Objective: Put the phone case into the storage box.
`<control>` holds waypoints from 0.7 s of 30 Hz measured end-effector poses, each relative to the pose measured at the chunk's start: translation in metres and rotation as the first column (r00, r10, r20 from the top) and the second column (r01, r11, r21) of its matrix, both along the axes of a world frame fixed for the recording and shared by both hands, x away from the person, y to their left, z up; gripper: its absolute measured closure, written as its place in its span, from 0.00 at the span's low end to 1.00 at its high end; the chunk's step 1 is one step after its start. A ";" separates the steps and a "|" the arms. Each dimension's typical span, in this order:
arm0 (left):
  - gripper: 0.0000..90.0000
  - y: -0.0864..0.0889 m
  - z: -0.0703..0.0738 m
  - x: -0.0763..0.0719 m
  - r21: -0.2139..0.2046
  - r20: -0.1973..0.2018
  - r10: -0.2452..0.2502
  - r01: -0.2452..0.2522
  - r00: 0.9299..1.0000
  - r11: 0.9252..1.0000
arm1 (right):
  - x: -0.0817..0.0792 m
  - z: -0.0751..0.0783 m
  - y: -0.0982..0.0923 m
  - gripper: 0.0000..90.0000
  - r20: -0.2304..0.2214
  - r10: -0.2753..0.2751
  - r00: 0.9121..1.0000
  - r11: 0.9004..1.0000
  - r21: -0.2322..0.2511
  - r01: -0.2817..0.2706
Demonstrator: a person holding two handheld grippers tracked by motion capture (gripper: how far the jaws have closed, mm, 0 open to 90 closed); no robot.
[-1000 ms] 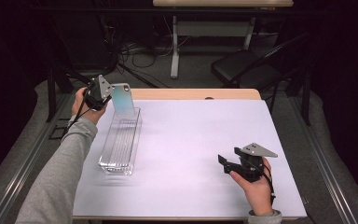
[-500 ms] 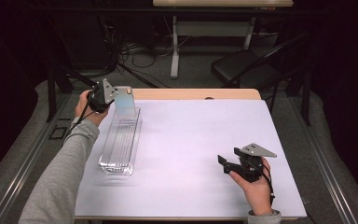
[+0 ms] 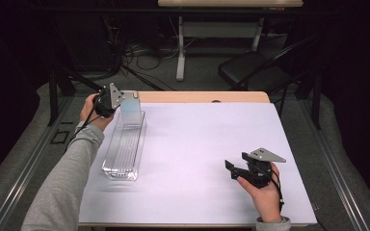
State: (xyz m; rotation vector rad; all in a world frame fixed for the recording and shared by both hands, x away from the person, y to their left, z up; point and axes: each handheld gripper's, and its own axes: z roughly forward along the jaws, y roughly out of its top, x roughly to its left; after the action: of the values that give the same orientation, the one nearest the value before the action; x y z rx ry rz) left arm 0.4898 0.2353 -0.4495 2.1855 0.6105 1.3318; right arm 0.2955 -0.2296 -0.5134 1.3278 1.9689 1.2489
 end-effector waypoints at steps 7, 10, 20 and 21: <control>0.89 0.002 -0.008 0.001 -0.003 -0.003 0.001 -0.001 1.000 1.000 | 0.000 0.000 -0.001 0.30 0.004 -0.002 1.000 1.000 -0.001 0.002; 0.89 0.002 -0.012 0.001 0.000 -0.001 0.001 -0.001 1.000 1.000 | 0.000 0.000 -0.001 0.30 0.004 -0.002 1.000 1.000 0.000 0.002; 0.89 -0.001 -0.018 0.002 0.009 0.003 -0.004 0.004 1.000 1.000 | 0.000 -0.001 0.001 0.30 -0.001 0.001 1.000 1.000 -0.001 -0.001; 0.89 -0.001 -0.018 0.003 0.008 0.005 -0.004 0.004 1.000 1.000 | 0.000 -0.001 0.000 0.30 -0.001 0.000 1.000 1.000 -0.001 0.000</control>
State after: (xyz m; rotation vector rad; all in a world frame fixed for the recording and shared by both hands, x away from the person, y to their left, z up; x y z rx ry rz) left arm 0.4923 0.2339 -0.4677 2.1878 0.5997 1.3393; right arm 0.2956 -0.2291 -0.5149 1.3277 1.9698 1.2473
